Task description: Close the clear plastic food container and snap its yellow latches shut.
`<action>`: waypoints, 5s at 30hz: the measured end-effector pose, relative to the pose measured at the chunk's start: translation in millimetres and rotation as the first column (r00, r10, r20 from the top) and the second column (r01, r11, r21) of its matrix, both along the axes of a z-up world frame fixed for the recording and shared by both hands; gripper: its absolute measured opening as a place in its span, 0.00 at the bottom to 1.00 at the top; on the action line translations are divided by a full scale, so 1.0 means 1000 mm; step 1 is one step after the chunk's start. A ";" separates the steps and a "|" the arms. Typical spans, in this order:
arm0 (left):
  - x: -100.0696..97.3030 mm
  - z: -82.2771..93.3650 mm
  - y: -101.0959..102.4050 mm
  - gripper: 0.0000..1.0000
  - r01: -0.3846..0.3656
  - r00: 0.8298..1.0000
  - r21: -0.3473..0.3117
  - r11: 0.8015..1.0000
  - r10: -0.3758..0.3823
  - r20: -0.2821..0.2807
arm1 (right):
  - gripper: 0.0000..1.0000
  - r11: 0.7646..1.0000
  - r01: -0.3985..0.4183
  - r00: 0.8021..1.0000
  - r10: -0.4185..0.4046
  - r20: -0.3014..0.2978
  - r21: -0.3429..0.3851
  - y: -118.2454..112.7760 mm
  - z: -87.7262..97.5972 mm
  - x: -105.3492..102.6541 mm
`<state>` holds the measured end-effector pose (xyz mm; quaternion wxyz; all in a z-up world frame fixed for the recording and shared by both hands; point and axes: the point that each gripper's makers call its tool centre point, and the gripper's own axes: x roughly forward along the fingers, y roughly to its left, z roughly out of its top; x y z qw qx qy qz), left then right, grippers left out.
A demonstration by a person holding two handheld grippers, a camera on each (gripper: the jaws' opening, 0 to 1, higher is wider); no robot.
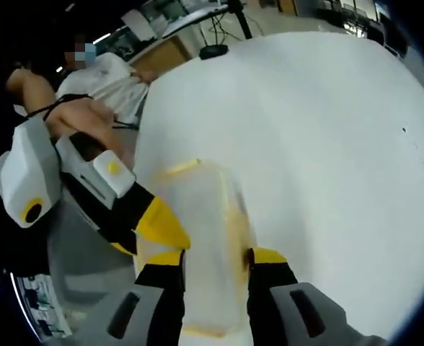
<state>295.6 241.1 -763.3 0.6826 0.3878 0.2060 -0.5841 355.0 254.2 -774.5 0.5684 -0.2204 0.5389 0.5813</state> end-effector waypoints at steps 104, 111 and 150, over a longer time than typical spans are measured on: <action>0.024 -0.016 0.040 0.87 0.121 0.967 0.211 0.970 -0.067 -0.244 | 0.78 0.993 -0.109 0.948 0.119 0.297 -0.049 -0.043 -0.005 -0.046; 0.024 -0.022 0.036 0.85 0.129 0.968 0.231 0.964 -0.072 -0.239 | 0.79 0.989 -0.126 0.940 0.145 0.310 -0.082 -0.043 -0.009 -0.049; 0.026 -0.033 0.037 0.80 0.121 0.970 0.311 0.943 -0.046 -0.238 | 0.76 0.987 -0.125 0.935 0.152 0.321 -0.102 -0.041 -0.019 -0.045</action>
